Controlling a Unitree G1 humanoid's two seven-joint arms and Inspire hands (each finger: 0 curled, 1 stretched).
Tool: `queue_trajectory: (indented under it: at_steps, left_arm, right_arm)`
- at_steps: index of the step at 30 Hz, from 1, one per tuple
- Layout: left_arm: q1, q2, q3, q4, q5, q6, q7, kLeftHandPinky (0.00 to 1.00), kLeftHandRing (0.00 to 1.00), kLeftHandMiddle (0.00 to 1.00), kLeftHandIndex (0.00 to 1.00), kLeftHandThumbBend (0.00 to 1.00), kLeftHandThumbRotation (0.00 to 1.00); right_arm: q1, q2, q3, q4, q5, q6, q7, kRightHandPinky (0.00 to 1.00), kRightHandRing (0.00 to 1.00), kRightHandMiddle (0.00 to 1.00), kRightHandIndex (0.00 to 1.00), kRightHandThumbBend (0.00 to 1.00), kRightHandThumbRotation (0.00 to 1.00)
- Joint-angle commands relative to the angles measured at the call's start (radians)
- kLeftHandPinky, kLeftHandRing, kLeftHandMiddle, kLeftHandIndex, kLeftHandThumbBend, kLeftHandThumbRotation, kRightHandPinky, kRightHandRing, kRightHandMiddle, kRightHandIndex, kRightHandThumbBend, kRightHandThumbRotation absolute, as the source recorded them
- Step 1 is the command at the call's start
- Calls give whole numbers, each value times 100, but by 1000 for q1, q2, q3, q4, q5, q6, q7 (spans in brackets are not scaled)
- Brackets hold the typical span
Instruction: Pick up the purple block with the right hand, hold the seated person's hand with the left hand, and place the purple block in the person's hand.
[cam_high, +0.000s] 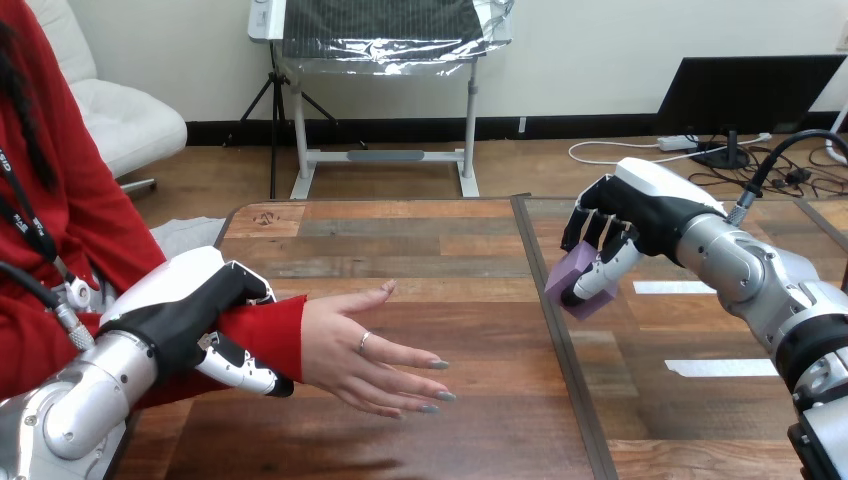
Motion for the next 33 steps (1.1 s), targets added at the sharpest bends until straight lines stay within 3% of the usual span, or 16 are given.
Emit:
queue_trajectory:
  at_steps: [1,16,33]
  left_arm:
    - [-197,4,44,-49,-12,-30,49,26,32,41,41,69,0]
    - [-233,-38,27,-12,-13,-38,69,27,33,41,42,69,0]
    - [-283,-98,-8,69,-4,-88,124,26,33,41,41,71,0]
  right_arm:
    - [-70,32,-18,-91,29,-9,8,40,44,48,46,78,0]
    - [-66,45,-29,-125,44,-46,14,38,43,47,46,78,0]
    - [-58,59,-32,-174,54,-66,19,38,42,47,46,78,0]
